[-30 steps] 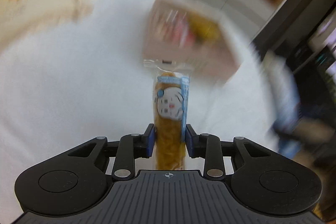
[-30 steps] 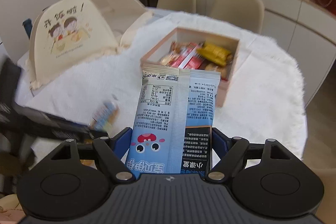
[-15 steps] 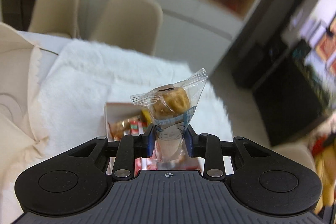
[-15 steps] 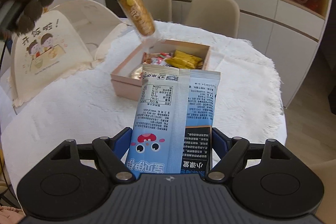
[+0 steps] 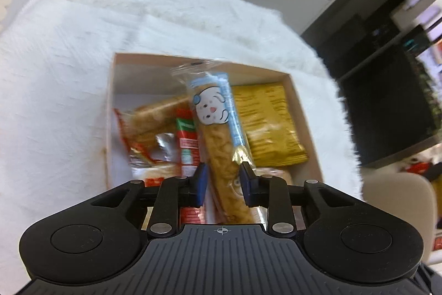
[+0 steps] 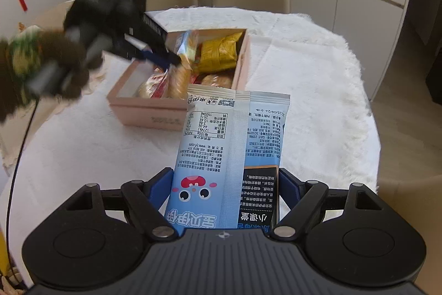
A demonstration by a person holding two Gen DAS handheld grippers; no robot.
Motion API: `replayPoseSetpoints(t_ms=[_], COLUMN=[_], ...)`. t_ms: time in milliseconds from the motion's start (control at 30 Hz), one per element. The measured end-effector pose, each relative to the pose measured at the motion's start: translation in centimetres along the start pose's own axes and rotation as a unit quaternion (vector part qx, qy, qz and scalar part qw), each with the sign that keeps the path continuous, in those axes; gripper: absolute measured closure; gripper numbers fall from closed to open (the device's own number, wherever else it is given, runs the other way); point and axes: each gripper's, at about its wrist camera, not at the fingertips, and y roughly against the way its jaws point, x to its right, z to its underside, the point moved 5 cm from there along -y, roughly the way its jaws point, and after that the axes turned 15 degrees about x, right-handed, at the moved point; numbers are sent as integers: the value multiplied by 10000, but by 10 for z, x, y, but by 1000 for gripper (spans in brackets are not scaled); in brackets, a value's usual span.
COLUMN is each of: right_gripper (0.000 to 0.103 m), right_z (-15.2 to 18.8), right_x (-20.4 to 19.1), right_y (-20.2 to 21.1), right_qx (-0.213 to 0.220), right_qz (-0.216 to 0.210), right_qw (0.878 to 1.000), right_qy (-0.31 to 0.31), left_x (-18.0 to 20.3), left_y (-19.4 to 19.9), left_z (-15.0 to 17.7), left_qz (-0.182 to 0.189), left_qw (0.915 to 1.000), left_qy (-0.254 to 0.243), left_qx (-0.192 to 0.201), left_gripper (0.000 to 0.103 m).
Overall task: Organize snacks
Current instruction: 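Place the blue bar packet into the pink box with the right tool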
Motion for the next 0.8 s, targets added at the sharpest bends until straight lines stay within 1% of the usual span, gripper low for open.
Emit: replayPoseSetpoints(t_ms=[67, 133, 167, 233, 333, 400, 467, 567, 600, 633, 667, 700, 733, 800], right_gripper=[23, 23, 23, 23, 23, 22, 20, 17, 14, 14, 14, 14, 14, 15], right_z=[-14, -34, -45, -69, -102, -115, -118, -101, -93, -86, -80, -77, -75, -79], right_x=[-2, -4, -7, -16, -36, -51, -66, -88, -95, -99, -104, -107, -109, -107], right_y=[-4, -7, -10, -23, -60, -95, -133, -188, -202, -211, -215, -217, -215, -203], right_qx=[123, 336, 466, 706, 785, 669, 491, 14, -148, -177, -177, -192, -152, -50], right_qz=[64, 61, 54, 29, -131, -219, -335, -480, -453, -229, -36, 41, 54, -48], right_qw=[9998, 9992, 9986, 9967, 9959, 9970, 9982, 9983, 9984, 9995, 9998, 9997, 9995, 9998], right_qy=[107, 197, 256, 410, 432, 313, 90, -316, -291, -135, 42, 175, 262, 168], left_x=[1, 3, 4, -1, -11, -16, -21, -32, -37, -42, -47, -52, -57, -67], left_y=[11, 31, 42, 69, 102, 117, 126, 127, 126, 125, 127, 127, 130, 134], left_z=[6, 11, 11, 11, 12, 19, 31, 52, 61, 68, 74, 80, 85, 93], left_qz=[98, 146, 180, 279, 271, 233, 241, 234, 186, 129, 56, -18, -69, -139], left_qw=[9999, 9995, 9991, 9968, 9907, 9875, 9859, 9865, 9876, 9884, 9890, 9892, 9888, 9867], left_qy=[-38, -168, -158, 43, 373, 428, 476, 641, 679, 698, 715, 745, 802, 978], left_qx=[73, 240, 362, 742, 1282, 1498, 1586, 1489, 1400, 1345, 1297, 1261, 1254, 1290], left_gripper=[75, 75, 75, 75, 75, 75, 75, 75, 75, 75, 75, 75, 75, 75])
